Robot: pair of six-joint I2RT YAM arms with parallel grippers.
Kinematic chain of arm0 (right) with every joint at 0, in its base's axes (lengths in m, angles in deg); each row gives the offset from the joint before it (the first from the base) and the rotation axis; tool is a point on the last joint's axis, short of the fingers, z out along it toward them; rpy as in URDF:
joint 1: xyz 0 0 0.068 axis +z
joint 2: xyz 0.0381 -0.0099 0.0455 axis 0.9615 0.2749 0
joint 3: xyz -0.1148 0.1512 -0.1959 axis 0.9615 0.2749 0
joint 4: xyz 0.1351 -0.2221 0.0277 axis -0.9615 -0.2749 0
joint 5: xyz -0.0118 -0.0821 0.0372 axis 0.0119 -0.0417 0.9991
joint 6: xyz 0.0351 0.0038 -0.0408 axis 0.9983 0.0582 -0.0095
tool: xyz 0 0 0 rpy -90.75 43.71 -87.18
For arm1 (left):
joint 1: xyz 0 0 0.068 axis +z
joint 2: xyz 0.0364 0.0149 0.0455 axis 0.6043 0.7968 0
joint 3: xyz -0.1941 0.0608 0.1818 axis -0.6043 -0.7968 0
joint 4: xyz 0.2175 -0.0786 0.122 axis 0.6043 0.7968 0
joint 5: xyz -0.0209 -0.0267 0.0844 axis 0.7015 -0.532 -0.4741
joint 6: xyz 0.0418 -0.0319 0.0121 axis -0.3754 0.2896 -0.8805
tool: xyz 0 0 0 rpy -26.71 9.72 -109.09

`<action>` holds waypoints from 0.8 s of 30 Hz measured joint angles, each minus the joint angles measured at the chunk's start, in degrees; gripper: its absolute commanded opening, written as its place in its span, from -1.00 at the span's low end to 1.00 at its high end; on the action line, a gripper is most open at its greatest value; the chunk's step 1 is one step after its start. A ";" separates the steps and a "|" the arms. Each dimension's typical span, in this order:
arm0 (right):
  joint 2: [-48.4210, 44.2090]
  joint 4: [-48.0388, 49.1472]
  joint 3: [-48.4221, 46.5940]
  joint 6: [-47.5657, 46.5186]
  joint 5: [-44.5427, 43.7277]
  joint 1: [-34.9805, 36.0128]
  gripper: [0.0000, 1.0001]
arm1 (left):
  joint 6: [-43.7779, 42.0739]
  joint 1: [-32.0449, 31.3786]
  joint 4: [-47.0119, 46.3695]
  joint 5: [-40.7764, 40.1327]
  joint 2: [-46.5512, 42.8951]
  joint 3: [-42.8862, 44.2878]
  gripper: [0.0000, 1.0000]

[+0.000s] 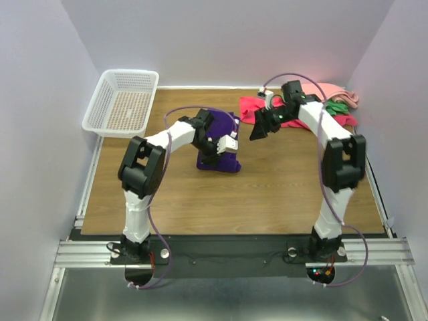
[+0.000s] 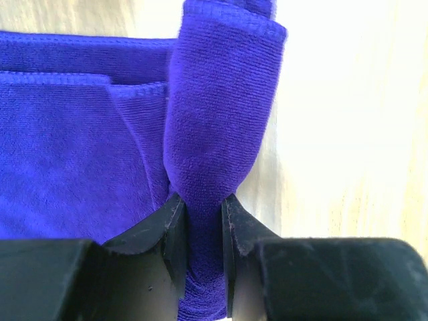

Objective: Roll the towels
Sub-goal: Roll the towel

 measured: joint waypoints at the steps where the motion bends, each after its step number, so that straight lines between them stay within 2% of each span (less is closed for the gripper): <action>1: -4.81 3.04 4.70 0.31 -1.49 -0.26 0.68 | -0.31 1.01 4.68 2.73 2.69 4.31 -0.66; 5: -18.43 9.38 15.13 0.17 -3.85 0.37 0.69 | -1.31 4.55 17.05 9.60 12.26 17.57 -0.60; 10: -30.36 17.18 25.99 -3.17 -6.21 2.21 0.71 | -2.47 6.88 25.64 15.37 18.32 25.16 -0.59; 14: -32.59 22.16 32.68 -7.56 -11.37 7.54 0.71 | -3.43 7.41 27.58 16.81 19.56 26.51 -0.60; 21: -31.30 33.57 42.91 -16.90 -25.22 27.32 0.80 | -3.69 7.65 28.11 17.49 19.85 26.71 -0.45; 24: -30.80 38.73 45.35 -20.96 -29.92 32.13 0.81 | -3.69 7.65 28.13 17.46 19.87 26.71 -0.39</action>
